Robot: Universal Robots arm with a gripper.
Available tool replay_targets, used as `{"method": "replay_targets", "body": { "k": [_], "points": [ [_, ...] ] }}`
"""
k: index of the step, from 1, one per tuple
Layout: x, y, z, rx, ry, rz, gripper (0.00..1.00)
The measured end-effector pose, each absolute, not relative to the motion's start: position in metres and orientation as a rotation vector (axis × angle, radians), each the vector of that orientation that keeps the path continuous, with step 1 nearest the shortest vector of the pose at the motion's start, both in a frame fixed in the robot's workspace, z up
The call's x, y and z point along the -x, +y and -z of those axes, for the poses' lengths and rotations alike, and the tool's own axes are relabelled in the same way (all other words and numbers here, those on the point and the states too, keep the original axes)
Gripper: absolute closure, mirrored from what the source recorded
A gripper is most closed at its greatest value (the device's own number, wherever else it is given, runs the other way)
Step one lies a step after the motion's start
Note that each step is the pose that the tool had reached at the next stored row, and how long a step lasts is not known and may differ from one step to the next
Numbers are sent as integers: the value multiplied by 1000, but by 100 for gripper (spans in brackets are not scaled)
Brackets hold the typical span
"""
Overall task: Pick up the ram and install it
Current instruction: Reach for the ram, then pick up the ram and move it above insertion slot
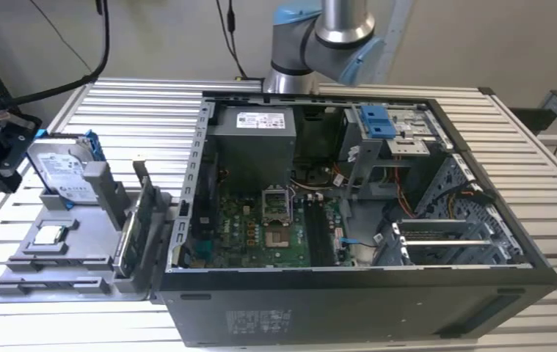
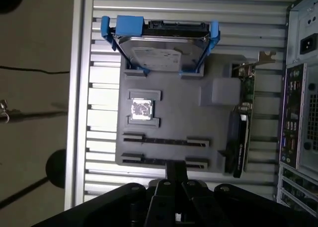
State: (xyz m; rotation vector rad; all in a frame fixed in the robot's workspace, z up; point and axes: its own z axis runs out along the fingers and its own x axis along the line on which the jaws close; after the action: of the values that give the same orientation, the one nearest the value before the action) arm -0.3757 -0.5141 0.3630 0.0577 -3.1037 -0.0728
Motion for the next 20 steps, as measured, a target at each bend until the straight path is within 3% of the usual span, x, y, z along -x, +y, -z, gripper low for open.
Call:
{"method": "replay_targets", "body": {
  "k": [20],
  "points": [
    [372,-532,-362,-67,-3103,73,89]
  ]
}}
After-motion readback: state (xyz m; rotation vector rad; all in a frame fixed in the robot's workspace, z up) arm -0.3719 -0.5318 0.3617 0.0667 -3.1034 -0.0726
